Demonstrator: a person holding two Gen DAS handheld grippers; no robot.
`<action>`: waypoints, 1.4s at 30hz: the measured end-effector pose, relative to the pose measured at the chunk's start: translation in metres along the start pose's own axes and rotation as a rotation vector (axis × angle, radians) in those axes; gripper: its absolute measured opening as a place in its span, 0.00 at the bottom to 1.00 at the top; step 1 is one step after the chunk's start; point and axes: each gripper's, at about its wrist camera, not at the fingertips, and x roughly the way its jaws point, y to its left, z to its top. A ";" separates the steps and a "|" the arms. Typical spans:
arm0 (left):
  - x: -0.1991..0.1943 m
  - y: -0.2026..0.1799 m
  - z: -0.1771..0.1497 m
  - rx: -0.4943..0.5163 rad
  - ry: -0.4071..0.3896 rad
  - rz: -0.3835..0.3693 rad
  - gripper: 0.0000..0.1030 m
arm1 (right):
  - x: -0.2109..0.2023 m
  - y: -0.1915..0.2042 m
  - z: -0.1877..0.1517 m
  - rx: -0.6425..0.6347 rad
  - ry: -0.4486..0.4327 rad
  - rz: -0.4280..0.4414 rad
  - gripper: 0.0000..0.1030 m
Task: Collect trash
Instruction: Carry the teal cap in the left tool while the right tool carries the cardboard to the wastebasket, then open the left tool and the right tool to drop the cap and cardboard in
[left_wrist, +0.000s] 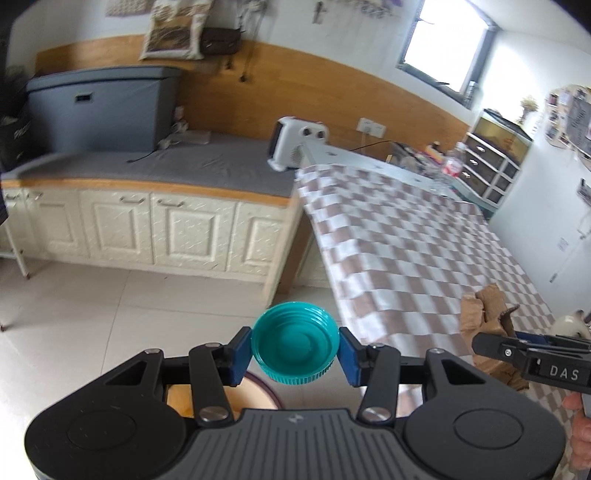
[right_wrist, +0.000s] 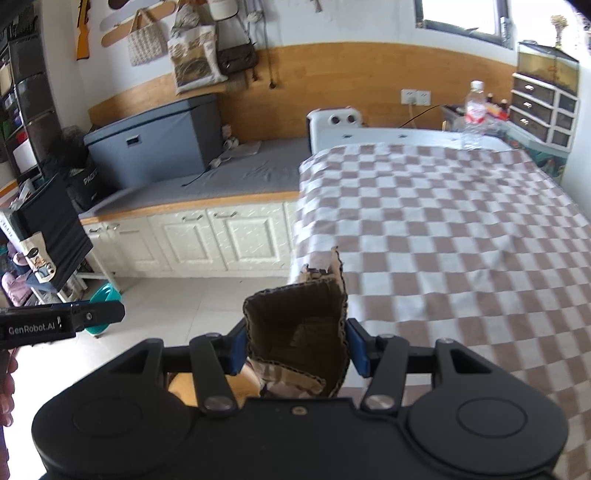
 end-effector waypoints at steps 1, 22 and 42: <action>0.002 0.009 0.000 -0.010 0.007 0.007 0.48 | 0.006 0.006 0.000 -0.004 0.009 0.005 0.53; 0.127 0.118 -0.065 -0.167 0.344 0.033 0.48 | 0.146 0.089 -0.019 -0.118 0.314 0.120 0.53; 0.254 0.150 -0.158 -0.262 0.705 0.039 0.49 | 0.271 0.108 -0.070 -0.114 0.641 0.209 0.54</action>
